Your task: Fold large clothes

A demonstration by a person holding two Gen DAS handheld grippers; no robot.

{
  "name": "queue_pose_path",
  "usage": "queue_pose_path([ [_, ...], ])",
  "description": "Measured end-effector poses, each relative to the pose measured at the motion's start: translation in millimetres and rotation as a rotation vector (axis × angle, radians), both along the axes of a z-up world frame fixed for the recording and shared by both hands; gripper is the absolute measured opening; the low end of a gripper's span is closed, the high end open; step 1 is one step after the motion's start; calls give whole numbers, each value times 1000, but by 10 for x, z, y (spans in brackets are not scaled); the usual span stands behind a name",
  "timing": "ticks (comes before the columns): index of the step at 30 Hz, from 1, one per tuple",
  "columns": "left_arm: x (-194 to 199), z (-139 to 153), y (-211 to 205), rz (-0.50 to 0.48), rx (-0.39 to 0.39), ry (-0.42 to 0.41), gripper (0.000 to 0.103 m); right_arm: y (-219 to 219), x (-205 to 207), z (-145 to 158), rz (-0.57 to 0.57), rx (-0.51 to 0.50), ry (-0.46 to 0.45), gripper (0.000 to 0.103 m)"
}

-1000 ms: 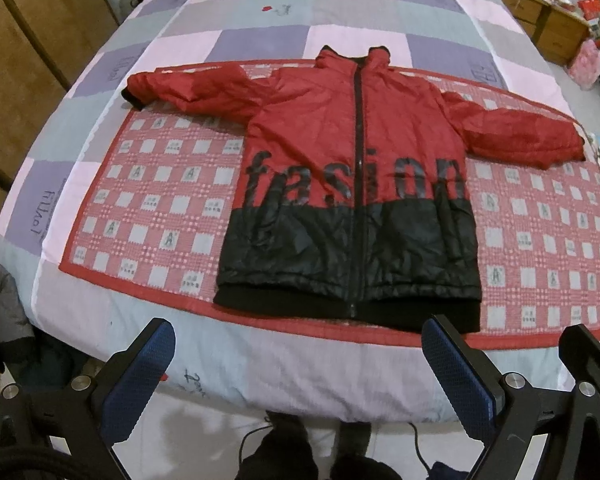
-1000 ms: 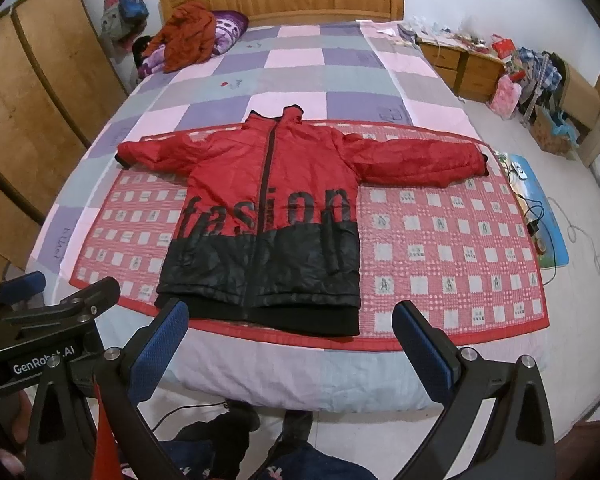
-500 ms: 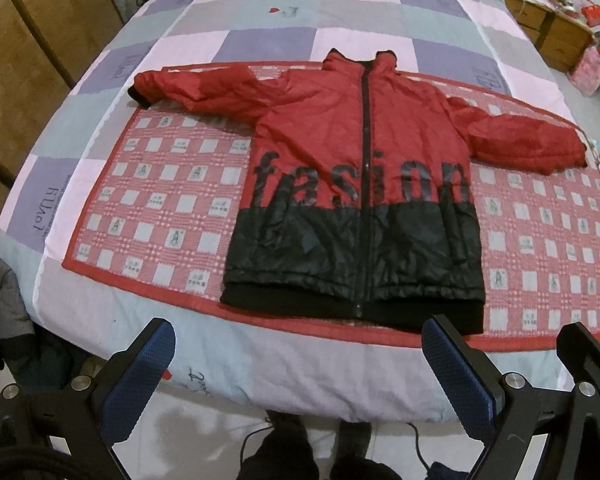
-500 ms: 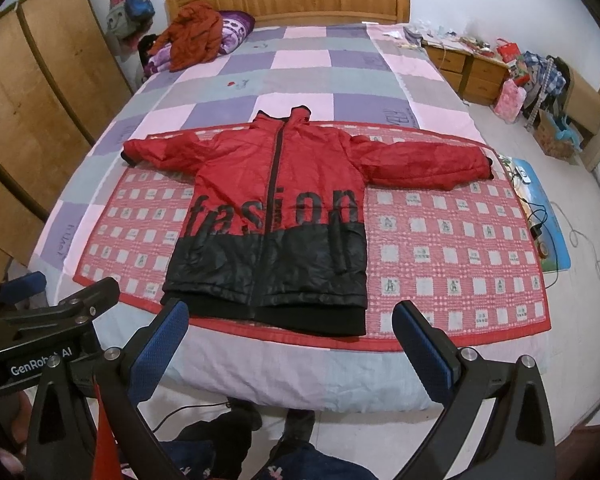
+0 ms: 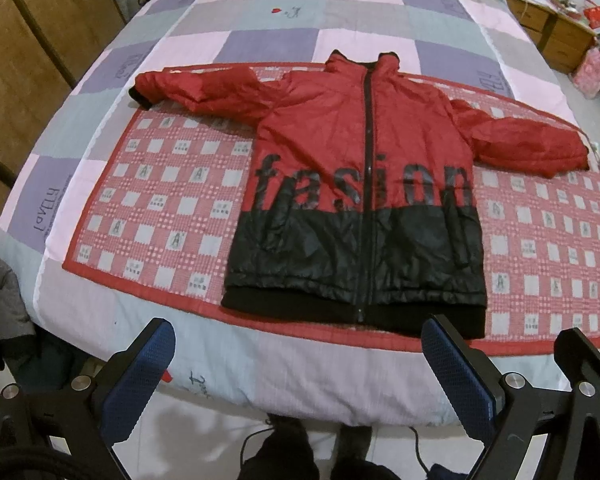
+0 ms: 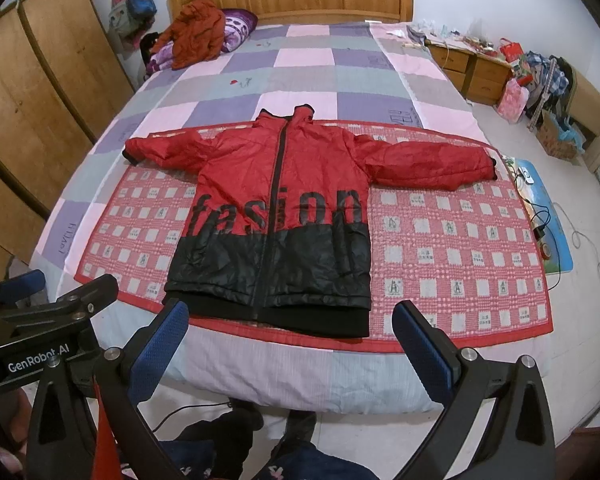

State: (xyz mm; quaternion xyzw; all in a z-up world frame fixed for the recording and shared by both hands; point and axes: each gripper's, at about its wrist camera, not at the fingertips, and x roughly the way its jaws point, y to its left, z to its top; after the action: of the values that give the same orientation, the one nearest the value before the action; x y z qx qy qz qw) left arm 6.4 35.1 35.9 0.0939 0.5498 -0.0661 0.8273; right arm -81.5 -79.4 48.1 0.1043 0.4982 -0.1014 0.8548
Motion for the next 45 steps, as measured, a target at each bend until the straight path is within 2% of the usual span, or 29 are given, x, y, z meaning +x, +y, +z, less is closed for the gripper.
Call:
queue_pose_path([
  [38,78,-1,98,9,-2,-7,101,-119,91,-36,3,14,2,103],
  [45,395,95,283,45,-11,-8,101,-117,152,-57,5,13,3,103],
])
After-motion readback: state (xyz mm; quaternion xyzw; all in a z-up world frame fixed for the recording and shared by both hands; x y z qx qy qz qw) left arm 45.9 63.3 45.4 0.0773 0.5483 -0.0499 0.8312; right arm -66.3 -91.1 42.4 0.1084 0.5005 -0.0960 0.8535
